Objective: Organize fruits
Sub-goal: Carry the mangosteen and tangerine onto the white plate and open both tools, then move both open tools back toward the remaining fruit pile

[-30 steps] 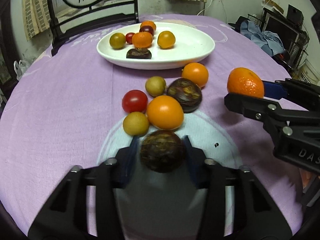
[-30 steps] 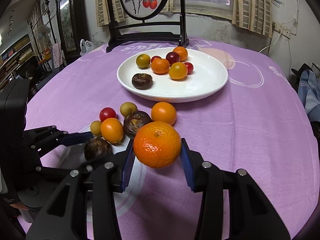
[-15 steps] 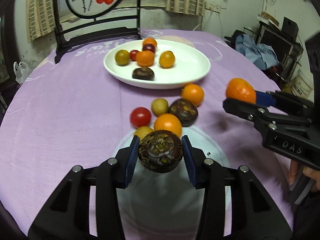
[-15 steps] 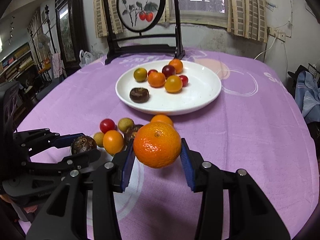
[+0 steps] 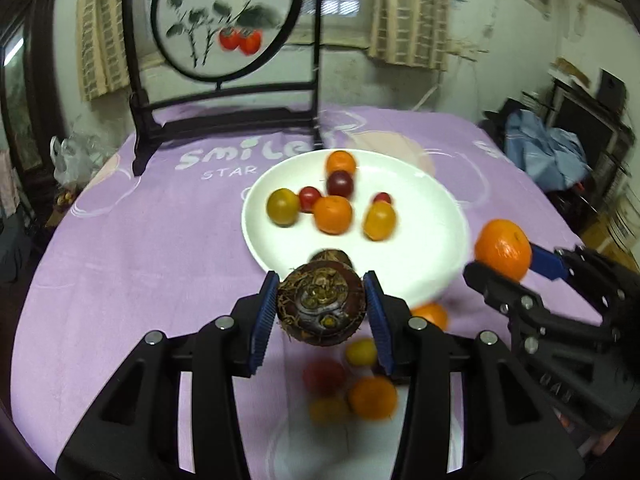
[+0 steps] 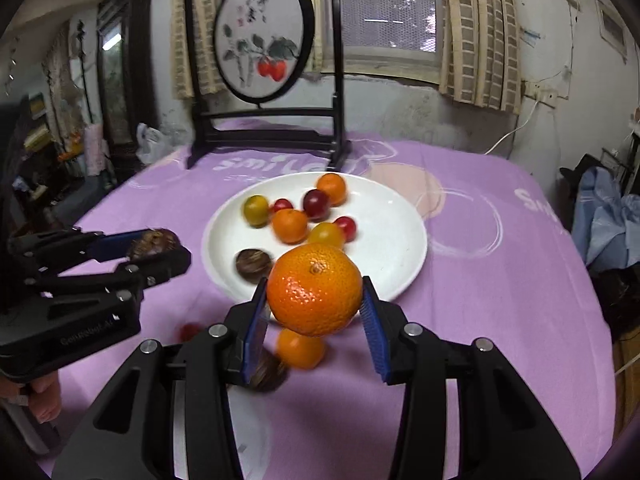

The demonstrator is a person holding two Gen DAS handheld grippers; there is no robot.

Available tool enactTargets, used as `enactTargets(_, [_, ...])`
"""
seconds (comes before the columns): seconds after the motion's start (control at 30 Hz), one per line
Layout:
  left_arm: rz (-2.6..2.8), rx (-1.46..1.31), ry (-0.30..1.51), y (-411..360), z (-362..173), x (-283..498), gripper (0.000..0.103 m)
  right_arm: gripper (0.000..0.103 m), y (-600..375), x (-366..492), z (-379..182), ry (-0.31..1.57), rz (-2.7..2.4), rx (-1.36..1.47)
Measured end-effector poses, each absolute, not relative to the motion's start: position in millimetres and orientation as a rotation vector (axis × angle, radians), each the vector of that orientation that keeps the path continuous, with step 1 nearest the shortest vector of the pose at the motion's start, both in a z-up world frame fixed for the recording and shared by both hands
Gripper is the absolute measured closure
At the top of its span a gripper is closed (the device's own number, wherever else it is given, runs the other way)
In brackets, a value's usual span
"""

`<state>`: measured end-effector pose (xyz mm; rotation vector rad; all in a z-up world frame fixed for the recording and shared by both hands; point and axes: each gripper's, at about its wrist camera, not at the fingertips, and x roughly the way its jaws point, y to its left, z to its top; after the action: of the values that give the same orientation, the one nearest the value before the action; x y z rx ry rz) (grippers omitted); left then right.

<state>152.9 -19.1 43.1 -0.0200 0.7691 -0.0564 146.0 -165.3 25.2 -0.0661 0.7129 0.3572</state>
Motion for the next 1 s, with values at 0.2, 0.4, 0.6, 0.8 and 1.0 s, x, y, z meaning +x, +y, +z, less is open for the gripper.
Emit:
enactTargets(0.2, [-0.007, -0.071, 0.852, -8.3, 19.0, 210.3, 0.059, 0.059, -160.8, 184.6, -1.1, 0.789, 0.335, -0.025])
enactTargets(0.4, [0.005, -0.080, 0.858, -7.7, 9.8, 229.7, 0.037, 0.053, -161.3, 197.5, -10.5, 0.809, 0.317, 0.025])
enactTargets(0.6, [0.026, -0.078, 0.784, -4.6, 24.7, 210.5, 0.022, 0.053, -171.0, 179.4, 1.5, 0.770, 0.337, 0.037])
enactTargets(0.8, [0.014, -0.086, 0.770, -2.5, 29.4, 173.5, 0.016, 0.053, -187.0, 151.1, 5.9, 0.765, 0.350, 0.080])
enactTargets(1.0, [-0.010, -0.056, 0.800, -4.7, 14.7, 132.9, 0.016, 0.053, -198.2, 127.2, -3.8, 0.792, 0.349, 0.104])
